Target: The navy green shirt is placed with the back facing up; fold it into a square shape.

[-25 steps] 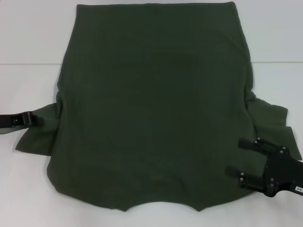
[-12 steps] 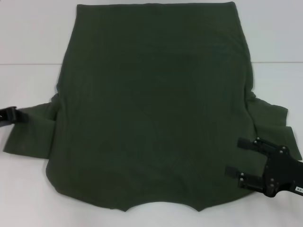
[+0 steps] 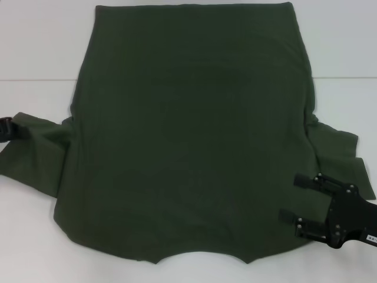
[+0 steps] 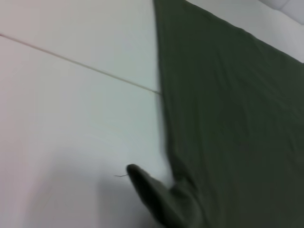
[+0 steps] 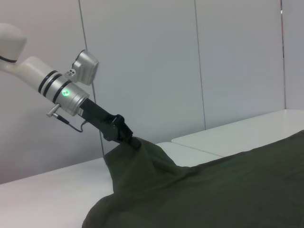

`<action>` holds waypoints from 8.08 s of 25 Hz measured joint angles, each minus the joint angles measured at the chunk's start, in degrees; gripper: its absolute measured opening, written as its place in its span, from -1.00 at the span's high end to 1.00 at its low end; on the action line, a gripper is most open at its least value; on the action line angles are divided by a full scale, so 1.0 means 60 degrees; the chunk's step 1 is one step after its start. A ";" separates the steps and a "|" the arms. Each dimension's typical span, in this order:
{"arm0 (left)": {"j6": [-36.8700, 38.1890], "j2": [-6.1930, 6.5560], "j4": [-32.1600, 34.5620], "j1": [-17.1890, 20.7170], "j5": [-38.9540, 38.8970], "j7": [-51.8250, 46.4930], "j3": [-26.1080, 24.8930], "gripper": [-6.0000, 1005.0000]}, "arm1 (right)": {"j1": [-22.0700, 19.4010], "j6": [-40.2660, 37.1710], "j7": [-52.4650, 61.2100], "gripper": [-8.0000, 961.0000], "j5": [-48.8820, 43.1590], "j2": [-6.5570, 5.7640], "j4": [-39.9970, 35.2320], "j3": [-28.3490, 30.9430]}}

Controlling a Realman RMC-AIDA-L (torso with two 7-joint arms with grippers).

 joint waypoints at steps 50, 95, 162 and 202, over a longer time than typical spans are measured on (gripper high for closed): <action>0.0633 -0.0524 -0.0084 -0.1656 0.0918 -0.2578 0.0448 0.98 | -0.0014 -0.0283 0.0000 -0.78 -0.0006 0.0000 0.0114 -0.0029; 0.0110 -0.1174 -0.1760 -0.1231 -0.2533 0.0224 0.0450 -0.49 | 0.0057 -0.0211 -0.0066 -0.78 -0.0003 -0.0015 0.0225 -0.0025; -0.0786 -0.1214 -0.1266 -0.0296 -0.1970 0.1703 0.1291 -0.48 | 0.0064 -0.0284 -0.0117 -0.78 0.0001 -0.0029 0.0255 0.0005; 0.2162 -0.1039 -0.1284 -0.0796 -0.2235 0.1065 0.1644 -0.47 | 0.0027 -0.0407 -0.0044 -0.78 0.0000 -0.0030 0.0173 0.0112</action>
